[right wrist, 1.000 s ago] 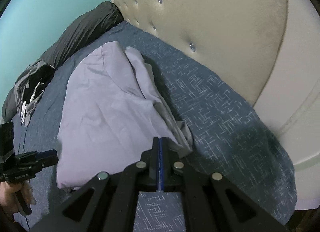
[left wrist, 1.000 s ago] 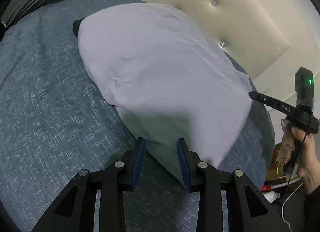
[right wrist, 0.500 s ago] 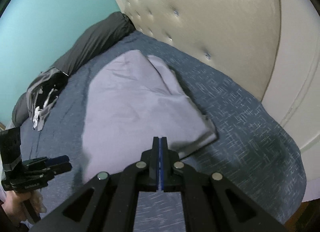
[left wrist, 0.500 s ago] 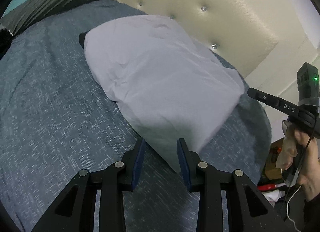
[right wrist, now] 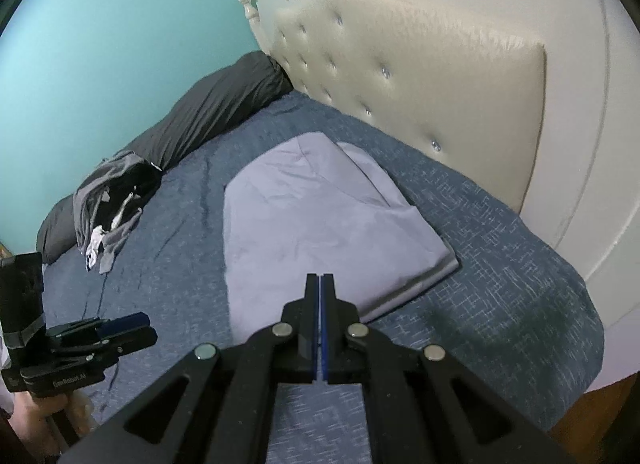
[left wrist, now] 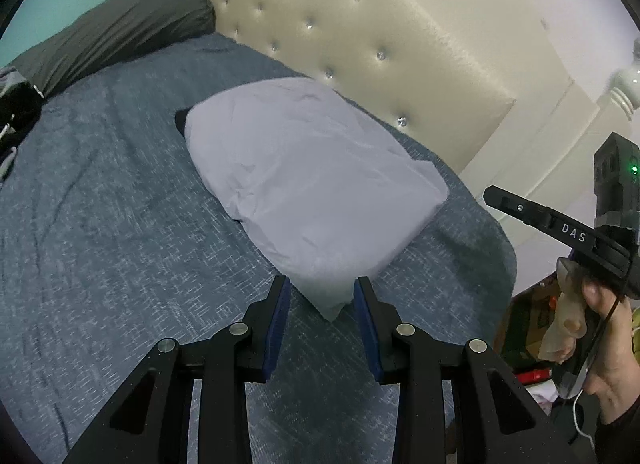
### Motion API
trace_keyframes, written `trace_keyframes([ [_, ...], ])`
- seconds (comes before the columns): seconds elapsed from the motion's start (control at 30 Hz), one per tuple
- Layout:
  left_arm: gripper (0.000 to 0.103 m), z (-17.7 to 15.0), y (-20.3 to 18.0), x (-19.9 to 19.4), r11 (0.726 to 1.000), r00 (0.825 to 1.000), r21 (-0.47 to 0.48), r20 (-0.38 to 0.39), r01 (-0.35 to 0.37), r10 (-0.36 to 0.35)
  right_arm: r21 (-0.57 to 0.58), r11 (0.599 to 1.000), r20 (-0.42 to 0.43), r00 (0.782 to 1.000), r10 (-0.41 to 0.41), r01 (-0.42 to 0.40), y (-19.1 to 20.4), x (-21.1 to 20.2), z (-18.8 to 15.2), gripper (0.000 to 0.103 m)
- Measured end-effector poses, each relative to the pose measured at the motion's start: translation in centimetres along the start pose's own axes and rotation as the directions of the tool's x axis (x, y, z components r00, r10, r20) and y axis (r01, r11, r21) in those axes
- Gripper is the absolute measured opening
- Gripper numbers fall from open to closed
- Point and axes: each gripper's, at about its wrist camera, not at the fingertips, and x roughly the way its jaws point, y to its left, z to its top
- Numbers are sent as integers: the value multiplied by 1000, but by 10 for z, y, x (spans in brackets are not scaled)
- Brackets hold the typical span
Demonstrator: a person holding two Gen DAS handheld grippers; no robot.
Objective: Fold clothes
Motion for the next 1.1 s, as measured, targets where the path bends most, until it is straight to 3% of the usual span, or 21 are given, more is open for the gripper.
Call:
trace_keyframes([
  [0.67, 38, -12, -14, -105, 999, 993, 37, 110, -35, 31, -34, 999, 106, 994, -18, 22, 63, -88, -19, 1],
  [0.87, 43, -18, -16, -137, 999, 989, 44, 147, -30, 23, -27, 999, 121, 992, -18, 22, 83, -113, -26, 3],
  [0.93, 45, -20, -16, -149, 999, 987, 45, 160, -27, 20, -26, 999, 129, 992, -20, 23, 90, -122, -29, 5],
  [1.1, 55, -28, -12, -175, 998, 983, 47, 182, -30, 21, -24, 999, 147, 989, -21, 25, 109, -145, -37, 26],
])
